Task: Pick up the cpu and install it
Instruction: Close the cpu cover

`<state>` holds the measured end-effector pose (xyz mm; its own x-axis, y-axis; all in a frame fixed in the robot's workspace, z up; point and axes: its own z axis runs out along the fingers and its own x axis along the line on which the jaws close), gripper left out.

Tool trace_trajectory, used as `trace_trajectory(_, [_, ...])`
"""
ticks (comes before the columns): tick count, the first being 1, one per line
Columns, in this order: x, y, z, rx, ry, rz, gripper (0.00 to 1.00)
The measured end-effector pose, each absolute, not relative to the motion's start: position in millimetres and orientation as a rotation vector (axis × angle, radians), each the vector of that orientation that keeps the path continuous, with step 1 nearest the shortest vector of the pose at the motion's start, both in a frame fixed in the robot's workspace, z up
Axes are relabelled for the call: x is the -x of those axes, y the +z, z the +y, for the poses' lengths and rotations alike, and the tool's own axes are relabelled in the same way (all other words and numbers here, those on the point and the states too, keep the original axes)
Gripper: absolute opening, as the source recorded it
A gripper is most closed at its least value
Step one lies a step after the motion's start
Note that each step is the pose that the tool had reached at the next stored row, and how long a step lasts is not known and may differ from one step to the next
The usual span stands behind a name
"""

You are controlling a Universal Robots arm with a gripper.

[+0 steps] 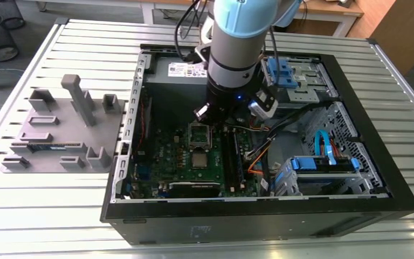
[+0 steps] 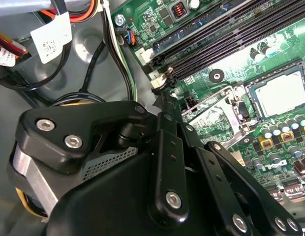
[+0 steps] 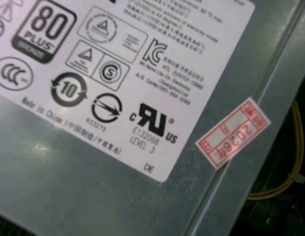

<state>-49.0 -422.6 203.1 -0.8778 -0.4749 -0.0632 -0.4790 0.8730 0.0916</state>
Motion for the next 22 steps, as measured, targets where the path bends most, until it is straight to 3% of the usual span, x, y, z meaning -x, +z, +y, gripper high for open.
trace_trajectory(22, [52,224,-423,0.811,0.093,3.007,0.11])
